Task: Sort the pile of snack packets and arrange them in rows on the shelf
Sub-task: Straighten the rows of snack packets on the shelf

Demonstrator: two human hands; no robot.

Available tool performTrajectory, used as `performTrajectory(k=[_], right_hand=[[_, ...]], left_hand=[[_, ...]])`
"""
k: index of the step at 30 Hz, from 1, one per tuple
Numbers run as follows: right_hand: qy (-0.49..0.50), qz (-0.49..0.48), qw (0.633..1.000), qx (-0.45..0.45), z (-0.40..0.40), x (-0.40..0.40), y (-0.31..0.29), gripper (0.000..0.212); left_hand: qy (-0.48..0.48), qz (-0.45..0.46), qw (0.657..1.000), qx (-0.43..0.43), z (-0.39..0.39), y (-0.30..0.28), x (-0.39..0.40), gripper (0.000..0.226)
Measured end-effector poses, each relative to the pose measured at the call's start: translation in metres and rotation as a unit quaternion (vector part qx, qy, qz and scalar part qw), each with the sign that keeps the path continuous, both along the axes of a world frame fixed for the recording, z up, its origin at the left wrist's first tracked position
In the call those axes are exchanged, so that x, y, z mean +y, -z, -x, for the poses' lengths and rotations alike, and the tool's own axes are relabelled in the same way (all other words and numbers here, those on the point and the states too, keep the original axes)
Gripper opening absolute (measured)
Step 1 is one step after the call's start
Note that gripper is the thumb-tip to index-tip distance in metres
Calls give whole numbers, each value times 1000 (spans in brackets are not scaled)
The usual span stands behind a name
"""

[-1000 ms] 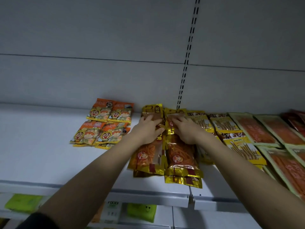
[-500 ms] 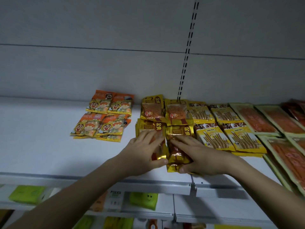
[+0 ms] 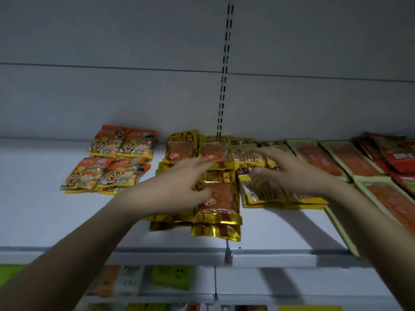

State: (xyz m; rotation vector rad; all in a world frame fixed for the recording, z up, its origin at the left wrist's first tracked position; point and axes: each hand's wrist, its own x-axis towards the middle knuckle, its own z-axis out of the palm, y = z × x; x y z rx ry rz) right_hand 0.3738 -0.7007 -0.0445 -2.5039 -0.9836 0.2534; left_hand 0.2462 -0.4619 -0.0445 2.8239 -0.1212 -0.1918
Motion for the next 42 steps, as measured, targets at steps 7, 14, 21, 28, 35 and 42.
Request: performTrajectory(k=[7, 14, 21, 28, 35, 42], right_hand=[[9, 95, 993, -69, -89, -33, 15, 43], [-59, 156, 983, -73, -138, -37, 44, 39], [-79, 169, 981, -60, -149, -38, 52, 55], [-155, 173, 972, -29, -87, -82, 14, 91], [-165, 239, 951, -104, -62, -89, 32, 92], [-151, 238, 954, -105, -60, -85, 34, 91]], left_hand=[[3, -33, 999, -23, -127, 24, -95, 55], [-68, -100, 992, 25, -184, 51, -117, 54], [-94, -49, 994, -6, -185, 53, -114, 51], [8, -69, 997, 30, -116, 14, -132, 73], [83, -124, 988, 28, -109, 35, -131, 63], [112, -117, 987, 13, -107, 39, -121, 63]])
